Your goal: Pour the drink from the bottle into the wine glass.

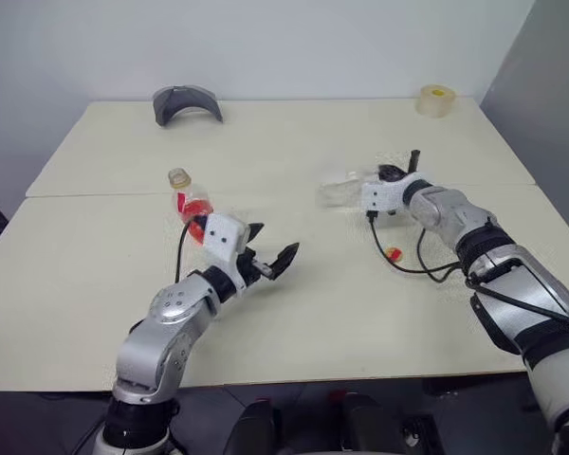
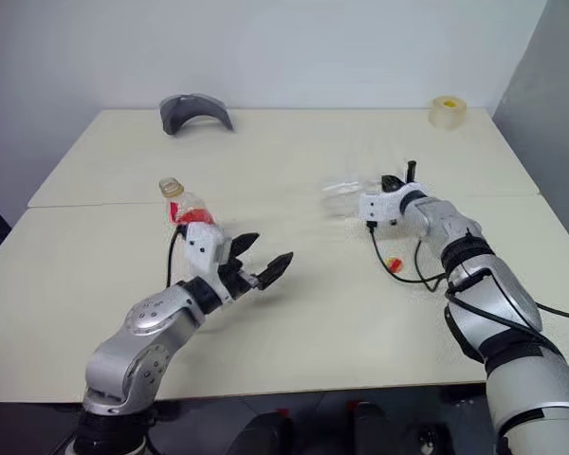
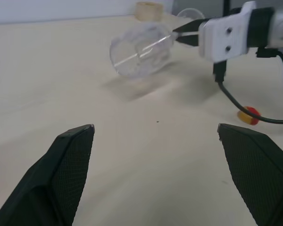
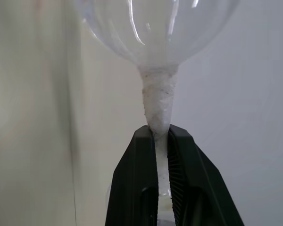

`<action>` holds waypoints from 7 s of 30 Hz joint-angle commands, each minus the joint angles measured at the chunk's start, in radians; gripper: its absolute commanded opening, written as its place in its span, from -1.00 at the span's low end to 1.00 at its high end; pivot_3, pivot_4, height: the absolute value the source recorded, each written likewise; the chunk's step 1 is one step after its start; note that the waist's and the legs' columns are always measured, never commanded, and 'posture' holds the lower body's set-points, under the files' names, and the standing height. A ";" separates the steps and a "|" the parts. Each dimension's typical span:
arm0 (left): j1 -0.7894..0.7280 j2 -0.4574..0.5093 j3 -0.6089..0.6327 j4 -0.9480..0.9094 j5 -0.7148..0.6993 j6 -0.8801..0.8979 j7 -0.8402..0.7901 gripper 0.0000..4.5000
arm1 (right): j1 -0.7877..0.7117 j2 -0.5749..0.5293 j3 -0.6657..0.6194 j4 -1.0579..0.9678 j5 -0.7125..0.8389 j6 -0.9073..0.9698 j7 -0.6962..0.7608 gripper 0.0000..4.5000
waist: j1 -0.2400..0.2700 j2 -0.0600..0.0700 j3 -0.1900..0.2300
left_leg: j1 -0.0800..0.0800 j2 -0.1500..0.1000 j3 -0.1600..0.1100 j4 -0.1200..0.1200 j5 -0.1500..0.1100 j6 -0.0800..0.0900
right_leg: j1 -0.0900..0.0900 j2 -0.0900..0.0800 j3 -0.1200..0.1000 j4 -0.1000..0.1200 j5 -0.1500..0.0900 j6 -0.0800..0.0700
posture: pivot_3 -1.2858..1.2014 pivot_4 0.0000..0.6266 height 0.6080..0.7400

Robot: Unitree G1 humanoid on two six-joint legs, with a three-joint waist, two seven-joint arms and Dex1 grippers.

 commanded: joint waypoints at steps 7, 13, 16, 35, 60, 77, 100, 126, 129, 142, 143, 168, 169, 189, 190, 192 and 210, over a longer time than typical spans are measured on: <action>0.391 -0.054 0.143 -0.312 -0.054 0.095 0.151 1.00 | 0.207 0.405 -0.424 -0.536 0.800 0.393 0.426 -0.98 | 0.027 -0.003 -0.002 | -0.002 -0.001 -0.004 0.001 -0.002 0.004 | 0.000 -0.002 -0.004 0.001 0.001 0.000 | 0.03 -0.52 1.00; 0.480 -0.074 0.132 -0.363 -0.043 0.075 0.187 1.00 | 0.342 0.518 -0.435 -0.694 0.888 0.652 0.410 -0.98 | 0.037 0.000 -0.001 | -0.002 -0.001 -0.006 0.001 -0.003 0.005 | 0.001 -0.002 -0.006 -0.002 0.001 0.001 | 0.03 -0.52 1.00; 0.459 -0.069 0.142 -0.355 -0.047 0.074 0.192 1.00 | 0.369 0.533 -0.422 -0.690 0.878 0.670 0.400 -0.98 | 0.036 0.000 -0.001 | 0.000 -0.002 -0.006 0.001 -0.003 0.005 | 0.002 -0.001 -0.005 0.000 0.001 0.000 | 0.03 -0.52 1.00; 0.433 -0.045 0.152 -0.239 -0.004 -0.055 0.145 1.00 | 0.556 0.343 -0.175 -0.892 0.588 0.740 0.374 -0.98 | 0.029 0.001 -0.004 | 0.002 -0.002 -0.005 0.000 -0.003 0.004 | 0.003 -0.001 -0.005 -0.001 0.000 0.000 | 0.03 -0.52 1.00; 0.316 -0.052 0.109 -0.193 0.017 -0.046 0.179 1.00 | 0.566 0.282 -0.241 -1.043 0.661 0.841 0.425 0.98 | 0.024 0.001 -0.004 | 0.001 -0.002 -0.005 -0.001 -0.003 0.004 | 0.003 -0.001 -0.005 -0.001 0.000 0.000 | 0.03 -0.52 1.00; 0.066 -0.051 0.201 0.074 0.149 -0.137 0.297 1.00 | 0.928 -0.048 -0.559 -1.895 1.155 1.191 0.718 0.98 | 0.034 0.000 -0.003 | 0.000 -0.001 -0.008 -0.001 -0.003 0.005 | 0.003 0.000 -0.008 -0.002 0.000 0.000 | 0.03 -0.52 1.00; -0.199 -0.034 0.162 0.356 0.196 -0.275 0.223 1.00 | 0.851 -0.102 -0.563 -1.960 1.435 1.270 0.562 0.98 | 0.033 -0.001 -0.003 | -0.001 -0.002 -0.006 0.000 -0.003 0.005 | 0.003 0.000 -0.006 -0.003 0.000 0.000 | 0.03 -0.52 1.00; -0.455 -0.028 0.123 0.934 0.252 -0.658 0.054 0.92 | 0.864 -0.110 -0.532 -1.998 1.491 1.270 0.422 1.00 | 0.039 -0.001 -0.003 | -0.002 -0.002 -0.007 0.001 -0.003 0.005 | 0.003 0.000 -0.007 -0.003 0.000 0.001 | 0.03 -0.52 1.00; -0.454 -0.027 0.124 0.945 0.249 -0.670 0.044 0.57 | 0.863 -0.111 -0.530 -1.996 1.490 1.266 0.412 1.00 | 0.041 -0.001 -0.003 | -0.002 -0.002 -0.007 0.001 -0.003 0.005 | 0.003 -0.001 -0.007 -0.003 0.000 0.001 | 0.03 -0.52 1.00; -0.483 0.021 0.110 0.889 0.248 -0.624 -0.007 -0.42 | 0.841 -0.113 -0.518 -1.966 1.470 1.241 0.412 1.00 | 0.042 -0.001 -0.003 | -0.002 -0.002 -0.007 0.001 -0.003 0.004 | 0.003 -0.001 -0.007 -0.003 0.000 0.001 | 0.03 -0.52 1.00; -0.497 0.044 0.088 0.878 0.261 -0.617 -0.039 -0.42 | 0.828 -0.113 -0.518 -1.954 1.465 1.236 0.413 1.00 | 0.041 -0.001 -0.003 | -0.002 -0.002 -0.007 0.001 -0.003 0.004 | 0.003 -0.001 -0.007 -0.003 0.000 0.001 | 0.03 -0.52 1.00; -1.030 0.281 -0.184 1.455 0.574 -1.218 -0.392 -0.43 | 0.481 0.046 -0.391 -1.553 1.214 1.052 0.444 1.00 | 0.019 -0.002 -0.002 | -0.006 -0.003 -0.007 0.002 -0.003 0.004 | -0.003 -0.001 -0.007 0.000 0.000 0.000 | 0.03 -0.52 1.00; -1.042 0.284 -0.190 1.475 0.586 -1.241 -0.390 -0.43 | 0.476 0.051 -0.388 -1.546 1.208 1.049 0.447 1.00 | 0.019 -0.002 -0.002 | -0.006 -0.003 -0.007 0.002 -0.003 0.004 | -0.003 -0.001 -0.007 0.000 0.000 0.000 | 0.03 -0.52 1.00; -1.184 0.339 -0.288 1.666 0.801 -1.484 -0.277 -0.43 | 0.479 0.090 -0.353 -1.528 1.139 1.019 0.508 1.00 | 0.018 -0.002 -0.001 | -0.006 -0.003 -0.007 0.002 -0.003 0.004 | -0.004 0.000 -0.008 0.001 0.000 0.000 | 0.03 -0.52 1.00; -1.193 0.342 -0.298 1.671 0.817 -1.492 -0.267 -0.43 | 0.479 0.091 -0.353 -1.528 1.138 1.018 0.508 1.00 | 0.018 -0.002 -0.001 | -0.006 -0.003 -0.007 0.002 -0.003 0.004 | -0.004 0.000 -0.008 0.001 0.000 0.000 | 0.03 -0.52 1.00; -1.211 0.350 -0.317 1.681 0.846 -1.509 -0.242 -0.43 | 0.479 0.093 -0.352 -1.528 1.135 1.016 0.509 1.00 | 0.018 -0.002 -0.001 | -0.006 -0.003 -0.007 0.002 -0.003 0.004 | -0.004 0.000 -0.008 0.001 0.000 0.000 | 0.03 -0.52 1.00; -1.305 0.393 -0.429 1.740 1.024 -1.600 -0.065 -0.43 | 0.487 0.098 -0.353 -1.532 1.109 1.010 0.527 1.00 | 0.018 -0.002 -0.001 | -0.006 -0.003 -0.007 0.002 -0.003 0.004 | -0.005 0.000 -0.008 0.001 0.000 0.000 | 0.03 -0.52 1.00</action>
